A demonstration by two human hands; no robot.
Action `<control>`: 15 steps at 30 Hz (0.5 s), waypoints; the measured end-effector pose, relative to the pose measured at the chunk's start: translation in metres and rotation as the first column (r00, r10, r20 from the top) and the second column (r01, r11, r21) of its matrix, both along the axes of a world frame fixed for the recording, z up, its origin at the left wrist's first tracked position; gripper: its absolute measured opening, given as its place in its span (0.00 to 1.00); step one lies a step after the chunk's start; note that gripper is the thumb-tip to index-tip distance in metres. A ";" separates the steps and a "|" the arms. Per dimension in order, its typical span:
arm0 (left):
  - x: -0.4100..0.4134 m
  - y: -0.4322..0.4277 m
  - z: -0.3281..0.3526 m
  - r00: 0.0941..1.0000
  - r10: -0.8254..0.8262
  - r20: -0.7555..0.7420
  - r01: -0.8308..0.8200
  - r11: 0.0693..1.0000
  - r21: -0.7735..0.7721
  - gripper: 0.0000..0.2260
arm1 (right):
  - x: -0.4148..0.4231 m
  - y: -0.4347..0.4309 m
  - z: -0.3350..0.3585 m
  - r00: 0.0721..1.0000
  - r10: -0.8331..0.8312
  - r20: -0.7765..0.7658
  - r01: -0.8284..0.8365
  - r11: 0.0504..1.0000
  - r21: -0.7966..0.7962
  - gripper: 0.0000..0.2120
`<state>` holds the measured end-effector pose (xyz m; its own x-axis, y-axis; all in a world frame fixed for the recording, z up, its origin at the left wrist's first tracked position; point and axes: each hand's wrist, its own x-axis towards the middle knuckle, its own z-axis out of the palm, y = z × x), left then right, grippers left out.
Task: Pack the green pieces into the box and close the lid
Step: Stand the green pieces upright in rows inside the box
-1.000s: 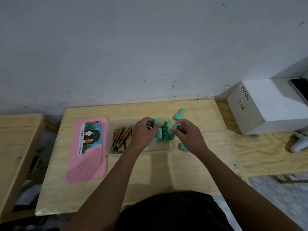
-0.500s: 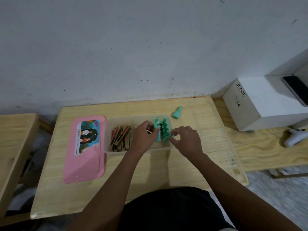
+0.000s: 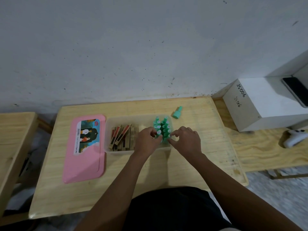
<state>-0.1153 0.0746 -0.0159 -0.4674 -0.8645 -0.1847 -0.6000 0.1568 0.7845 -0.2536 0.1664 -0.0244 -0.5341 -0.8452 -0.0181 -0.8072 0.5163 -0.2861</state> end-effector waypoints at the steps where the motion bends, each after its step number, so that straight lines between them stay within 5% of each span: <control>1: -0.001 0.001 -0.001 1.000 0.002 0.010 -0.002 1.000 0.003 0.06 | -0.001 0.001 -0.001 1.000 0.006 0.024 -0.005 1.000 -0.006 0.14; 15: -0.009 0.006 -0.016 0.997 0.064 0.048 -0.065 0.997 0.028 0.06 | -0.006 0.014 -0.005 0.926 -0.081 0.367 0.113 0.992 -0.064 0.14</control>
<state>-0.1243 0.0806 -0.0319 -0.4011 -0.8865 -0.2306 -0.6443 0.0940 0.7590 -0.2596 0.1806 -0.0298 -0.5837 -0.7964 -0.1585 -0.5869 0.5487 -0.5954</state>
